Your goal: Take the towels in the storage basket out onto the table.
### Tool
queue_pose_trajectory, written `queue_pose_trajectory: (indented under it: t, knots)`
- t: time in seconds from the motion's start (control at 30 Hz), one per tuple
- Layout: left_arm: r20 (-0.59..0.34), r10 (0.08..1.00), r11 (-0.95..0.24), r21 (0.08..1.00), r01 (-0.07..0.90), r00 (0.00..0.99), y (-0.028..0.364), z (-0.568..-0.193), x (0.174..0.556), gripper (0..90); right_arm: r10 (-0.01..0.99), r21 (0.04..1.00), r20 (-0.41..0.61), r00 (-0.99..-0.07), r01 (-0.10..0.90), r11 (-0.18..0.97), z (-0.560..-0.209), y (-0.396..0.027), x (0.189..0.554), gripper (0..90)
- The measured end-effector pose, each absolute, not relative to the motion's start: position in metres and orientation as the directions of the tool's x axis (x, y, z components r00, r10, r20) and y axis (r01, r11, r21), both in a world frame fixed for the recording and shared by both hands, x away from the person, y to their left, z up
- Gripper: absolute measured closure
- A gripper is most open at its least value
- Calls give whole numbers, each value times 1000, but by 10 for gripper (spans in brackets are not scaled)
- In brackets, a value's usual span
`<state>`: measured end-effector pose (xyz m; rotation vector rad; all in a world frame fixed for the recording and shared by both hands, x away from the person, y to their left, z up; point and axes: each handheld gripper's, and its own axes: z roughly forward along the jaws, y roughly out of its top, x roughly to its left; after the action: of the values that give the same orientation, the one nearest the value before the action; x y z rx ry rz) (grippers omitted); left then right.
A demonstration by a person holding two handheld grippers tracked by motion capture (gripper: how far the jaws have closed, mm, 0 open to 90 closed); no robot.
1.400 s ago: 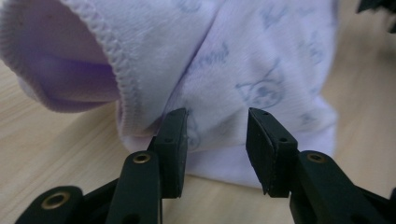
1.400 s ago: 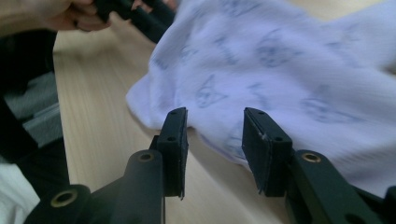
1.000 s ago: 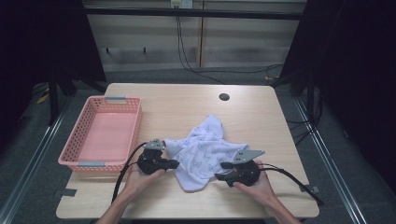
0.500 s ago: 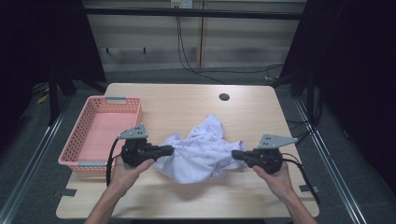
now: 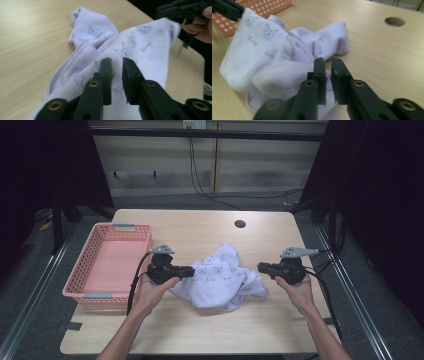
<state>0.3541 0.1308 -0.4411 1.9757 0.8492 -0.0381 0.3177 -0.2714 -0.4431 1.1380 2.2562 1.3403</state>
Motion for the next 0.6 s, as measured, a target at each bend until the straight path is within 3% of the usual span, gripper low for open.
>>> queue_pose_trajectory:
  t: [0.2,0.37,0.43,0.57,0.6]
  knots:
    - [-343,571,-310,752,582,746,129,-449,353,686,705,870,155,-692,434,235,-430,-266,269,641]
    - [-333,577,-306,758,576,745,135,-448,345,671,671,849,185,-718,461,259,-444,-263,245,636]
    - [-334,556,-310,766,563,761,139,-445,340,655,621,822,229,-749,491,288,-457,-253,246,633]
    - [-311,556,-317,778,542,771,146,-440,330,641,622,807,250,-742,515,289,-469,-237,257,571]
    - [-315,563,-312,775,550,764,151,-441,326,634,648,798,202,-735,507,326,-473,-226,266,537]
